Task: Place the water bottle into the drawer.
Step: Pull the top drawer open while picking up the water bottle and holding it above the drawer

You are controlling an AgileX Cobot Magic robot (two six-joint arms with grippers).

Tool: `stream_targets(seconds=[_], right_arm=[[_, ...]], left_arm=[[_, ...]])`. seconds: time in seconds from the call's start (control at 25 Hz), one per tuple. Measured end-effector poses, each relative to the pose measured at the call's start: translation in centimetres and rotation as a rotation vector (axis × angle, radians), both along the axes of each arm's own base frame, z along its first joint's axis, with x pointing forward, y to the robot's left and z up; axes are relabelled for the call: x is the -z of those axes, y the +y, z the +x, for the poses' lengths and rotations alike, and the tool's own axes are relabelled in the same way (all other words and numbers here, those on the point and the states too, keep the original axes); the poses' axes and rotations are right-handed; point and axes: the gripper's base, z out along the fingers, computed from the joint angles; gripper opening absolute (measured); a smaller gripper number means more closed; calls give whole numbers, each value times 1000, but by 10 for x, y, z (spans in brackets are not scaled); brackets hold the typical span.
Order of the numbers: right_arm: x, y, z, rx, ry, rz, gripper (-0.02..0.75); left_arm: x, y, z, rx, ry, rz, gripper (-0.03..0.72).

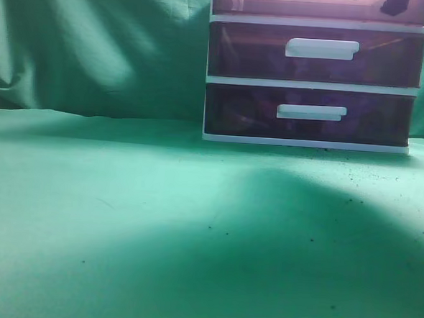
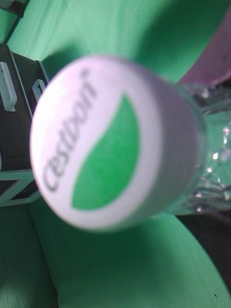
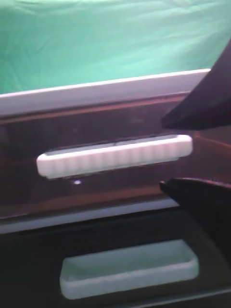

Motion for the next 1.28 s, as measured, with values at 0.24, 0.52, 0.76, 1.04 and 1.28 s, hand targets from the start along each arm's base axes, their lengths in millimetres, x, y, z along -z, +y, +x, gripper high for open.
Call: stream_targets(seconds=[0.24, 0.52, 0.76, 1.04, 1.28], right_arm=[[-1, 6, 21, -30, -29, -50, 219], [4, 11, 47, -40, -46, -66, 219], [7, 12, 50, -49, -41, -107, 94], [9, 7, 20, -58, -21, -113, 94], [15, 4, -26, -83, -7, -111, 94]], left_arm=[[-2, 0, 1, -8, -20, -7, 276], [-3, 1, 2, -13, -33, -8, 276], [0, 1, 5, -13, -31, 19, 276], [4, -1, 10, -13, -8, 30, 276], [4, -1, 11, -15, -9, 21, 276]])
